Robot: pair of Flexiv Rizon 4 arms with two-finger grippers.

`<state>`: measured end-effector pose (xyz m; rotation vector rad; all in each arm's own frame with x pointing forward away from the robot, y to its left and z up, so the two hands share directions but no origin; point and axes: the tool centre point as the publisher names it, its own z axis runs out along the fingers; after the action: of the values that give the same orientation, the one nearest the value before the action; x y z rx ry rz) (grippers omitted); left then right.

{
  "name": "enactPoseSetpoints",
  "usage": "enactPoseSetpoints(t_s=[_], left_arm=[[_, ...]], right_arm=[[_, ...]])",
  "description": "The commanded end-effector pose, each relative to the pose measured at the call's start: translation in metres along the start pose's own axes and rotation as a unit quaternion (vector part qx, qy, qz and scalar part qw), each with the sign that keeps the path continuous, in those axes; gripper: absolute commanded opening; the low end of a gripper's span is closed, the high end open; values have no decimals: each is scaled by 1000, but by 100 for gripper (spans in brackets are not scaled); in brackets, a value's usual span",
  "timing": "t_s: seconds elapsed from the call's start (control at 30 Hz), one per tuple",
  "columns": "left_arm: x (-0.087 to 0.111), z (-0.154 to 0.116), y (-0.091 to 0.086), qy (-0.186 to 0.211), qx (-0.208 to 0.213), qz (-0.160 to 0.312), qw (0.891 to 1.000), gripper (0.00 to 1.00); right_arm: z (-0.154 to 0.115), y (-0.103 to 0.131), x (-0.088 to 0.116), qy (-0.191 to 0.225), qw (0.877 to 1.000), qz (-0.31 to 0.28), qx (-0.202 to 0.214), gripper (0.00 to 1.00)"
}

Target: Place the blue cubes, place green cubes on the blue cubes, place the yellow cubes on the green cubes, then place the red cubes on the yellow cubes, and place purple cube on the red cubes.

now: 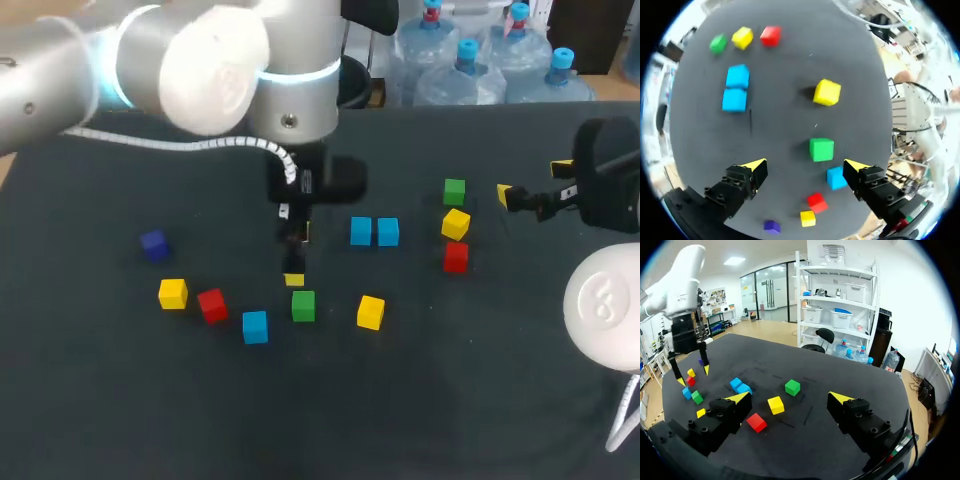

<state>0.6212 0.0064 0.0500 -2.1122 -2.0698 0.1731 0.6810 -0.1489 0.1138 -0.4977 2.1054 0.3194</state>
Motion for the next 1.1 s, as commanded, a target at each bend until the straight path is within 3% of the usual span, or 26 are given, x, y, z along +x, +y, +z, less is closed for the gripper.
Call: enactPoseSetpoints(t_s=[0.03, 0.2, 0.37, 0.53, 0.73, 0.93, 1.1], left_arm=[[11, -7, -5, 3, 7, -19, 1000, 100], [24, -2, -15, -14, -3, -50, 999, 100], [30, 19, -26, -29, 2, -62, 998, 100], [35, 35, -36, -68, -5, -66, 995, 100], [43, 35, -43, -72, -34, -66, 995, 100], [51, 37, -48, -76, -37, -59, 995, 100], [46, 43, -51, -70, -32, -48, 996, 100]], right_arm=[[-1, -1, 0, 0, 1000, 0, -2, 100], [-1, -1, 0, 0, 1000, 0, -2, 100], [-1, -1, 0, 0, 1000, 0, -2, 100], [-1, -1, 0, 0, 1000, 0, -2, 100], [-1, -1, 0, 0, 1000, 0, -2, 100], [-1, -1, 0, 0, 1000, 0, -2, 100], [-1, -1, 0, 0, 1000, 0, -2, 100]])
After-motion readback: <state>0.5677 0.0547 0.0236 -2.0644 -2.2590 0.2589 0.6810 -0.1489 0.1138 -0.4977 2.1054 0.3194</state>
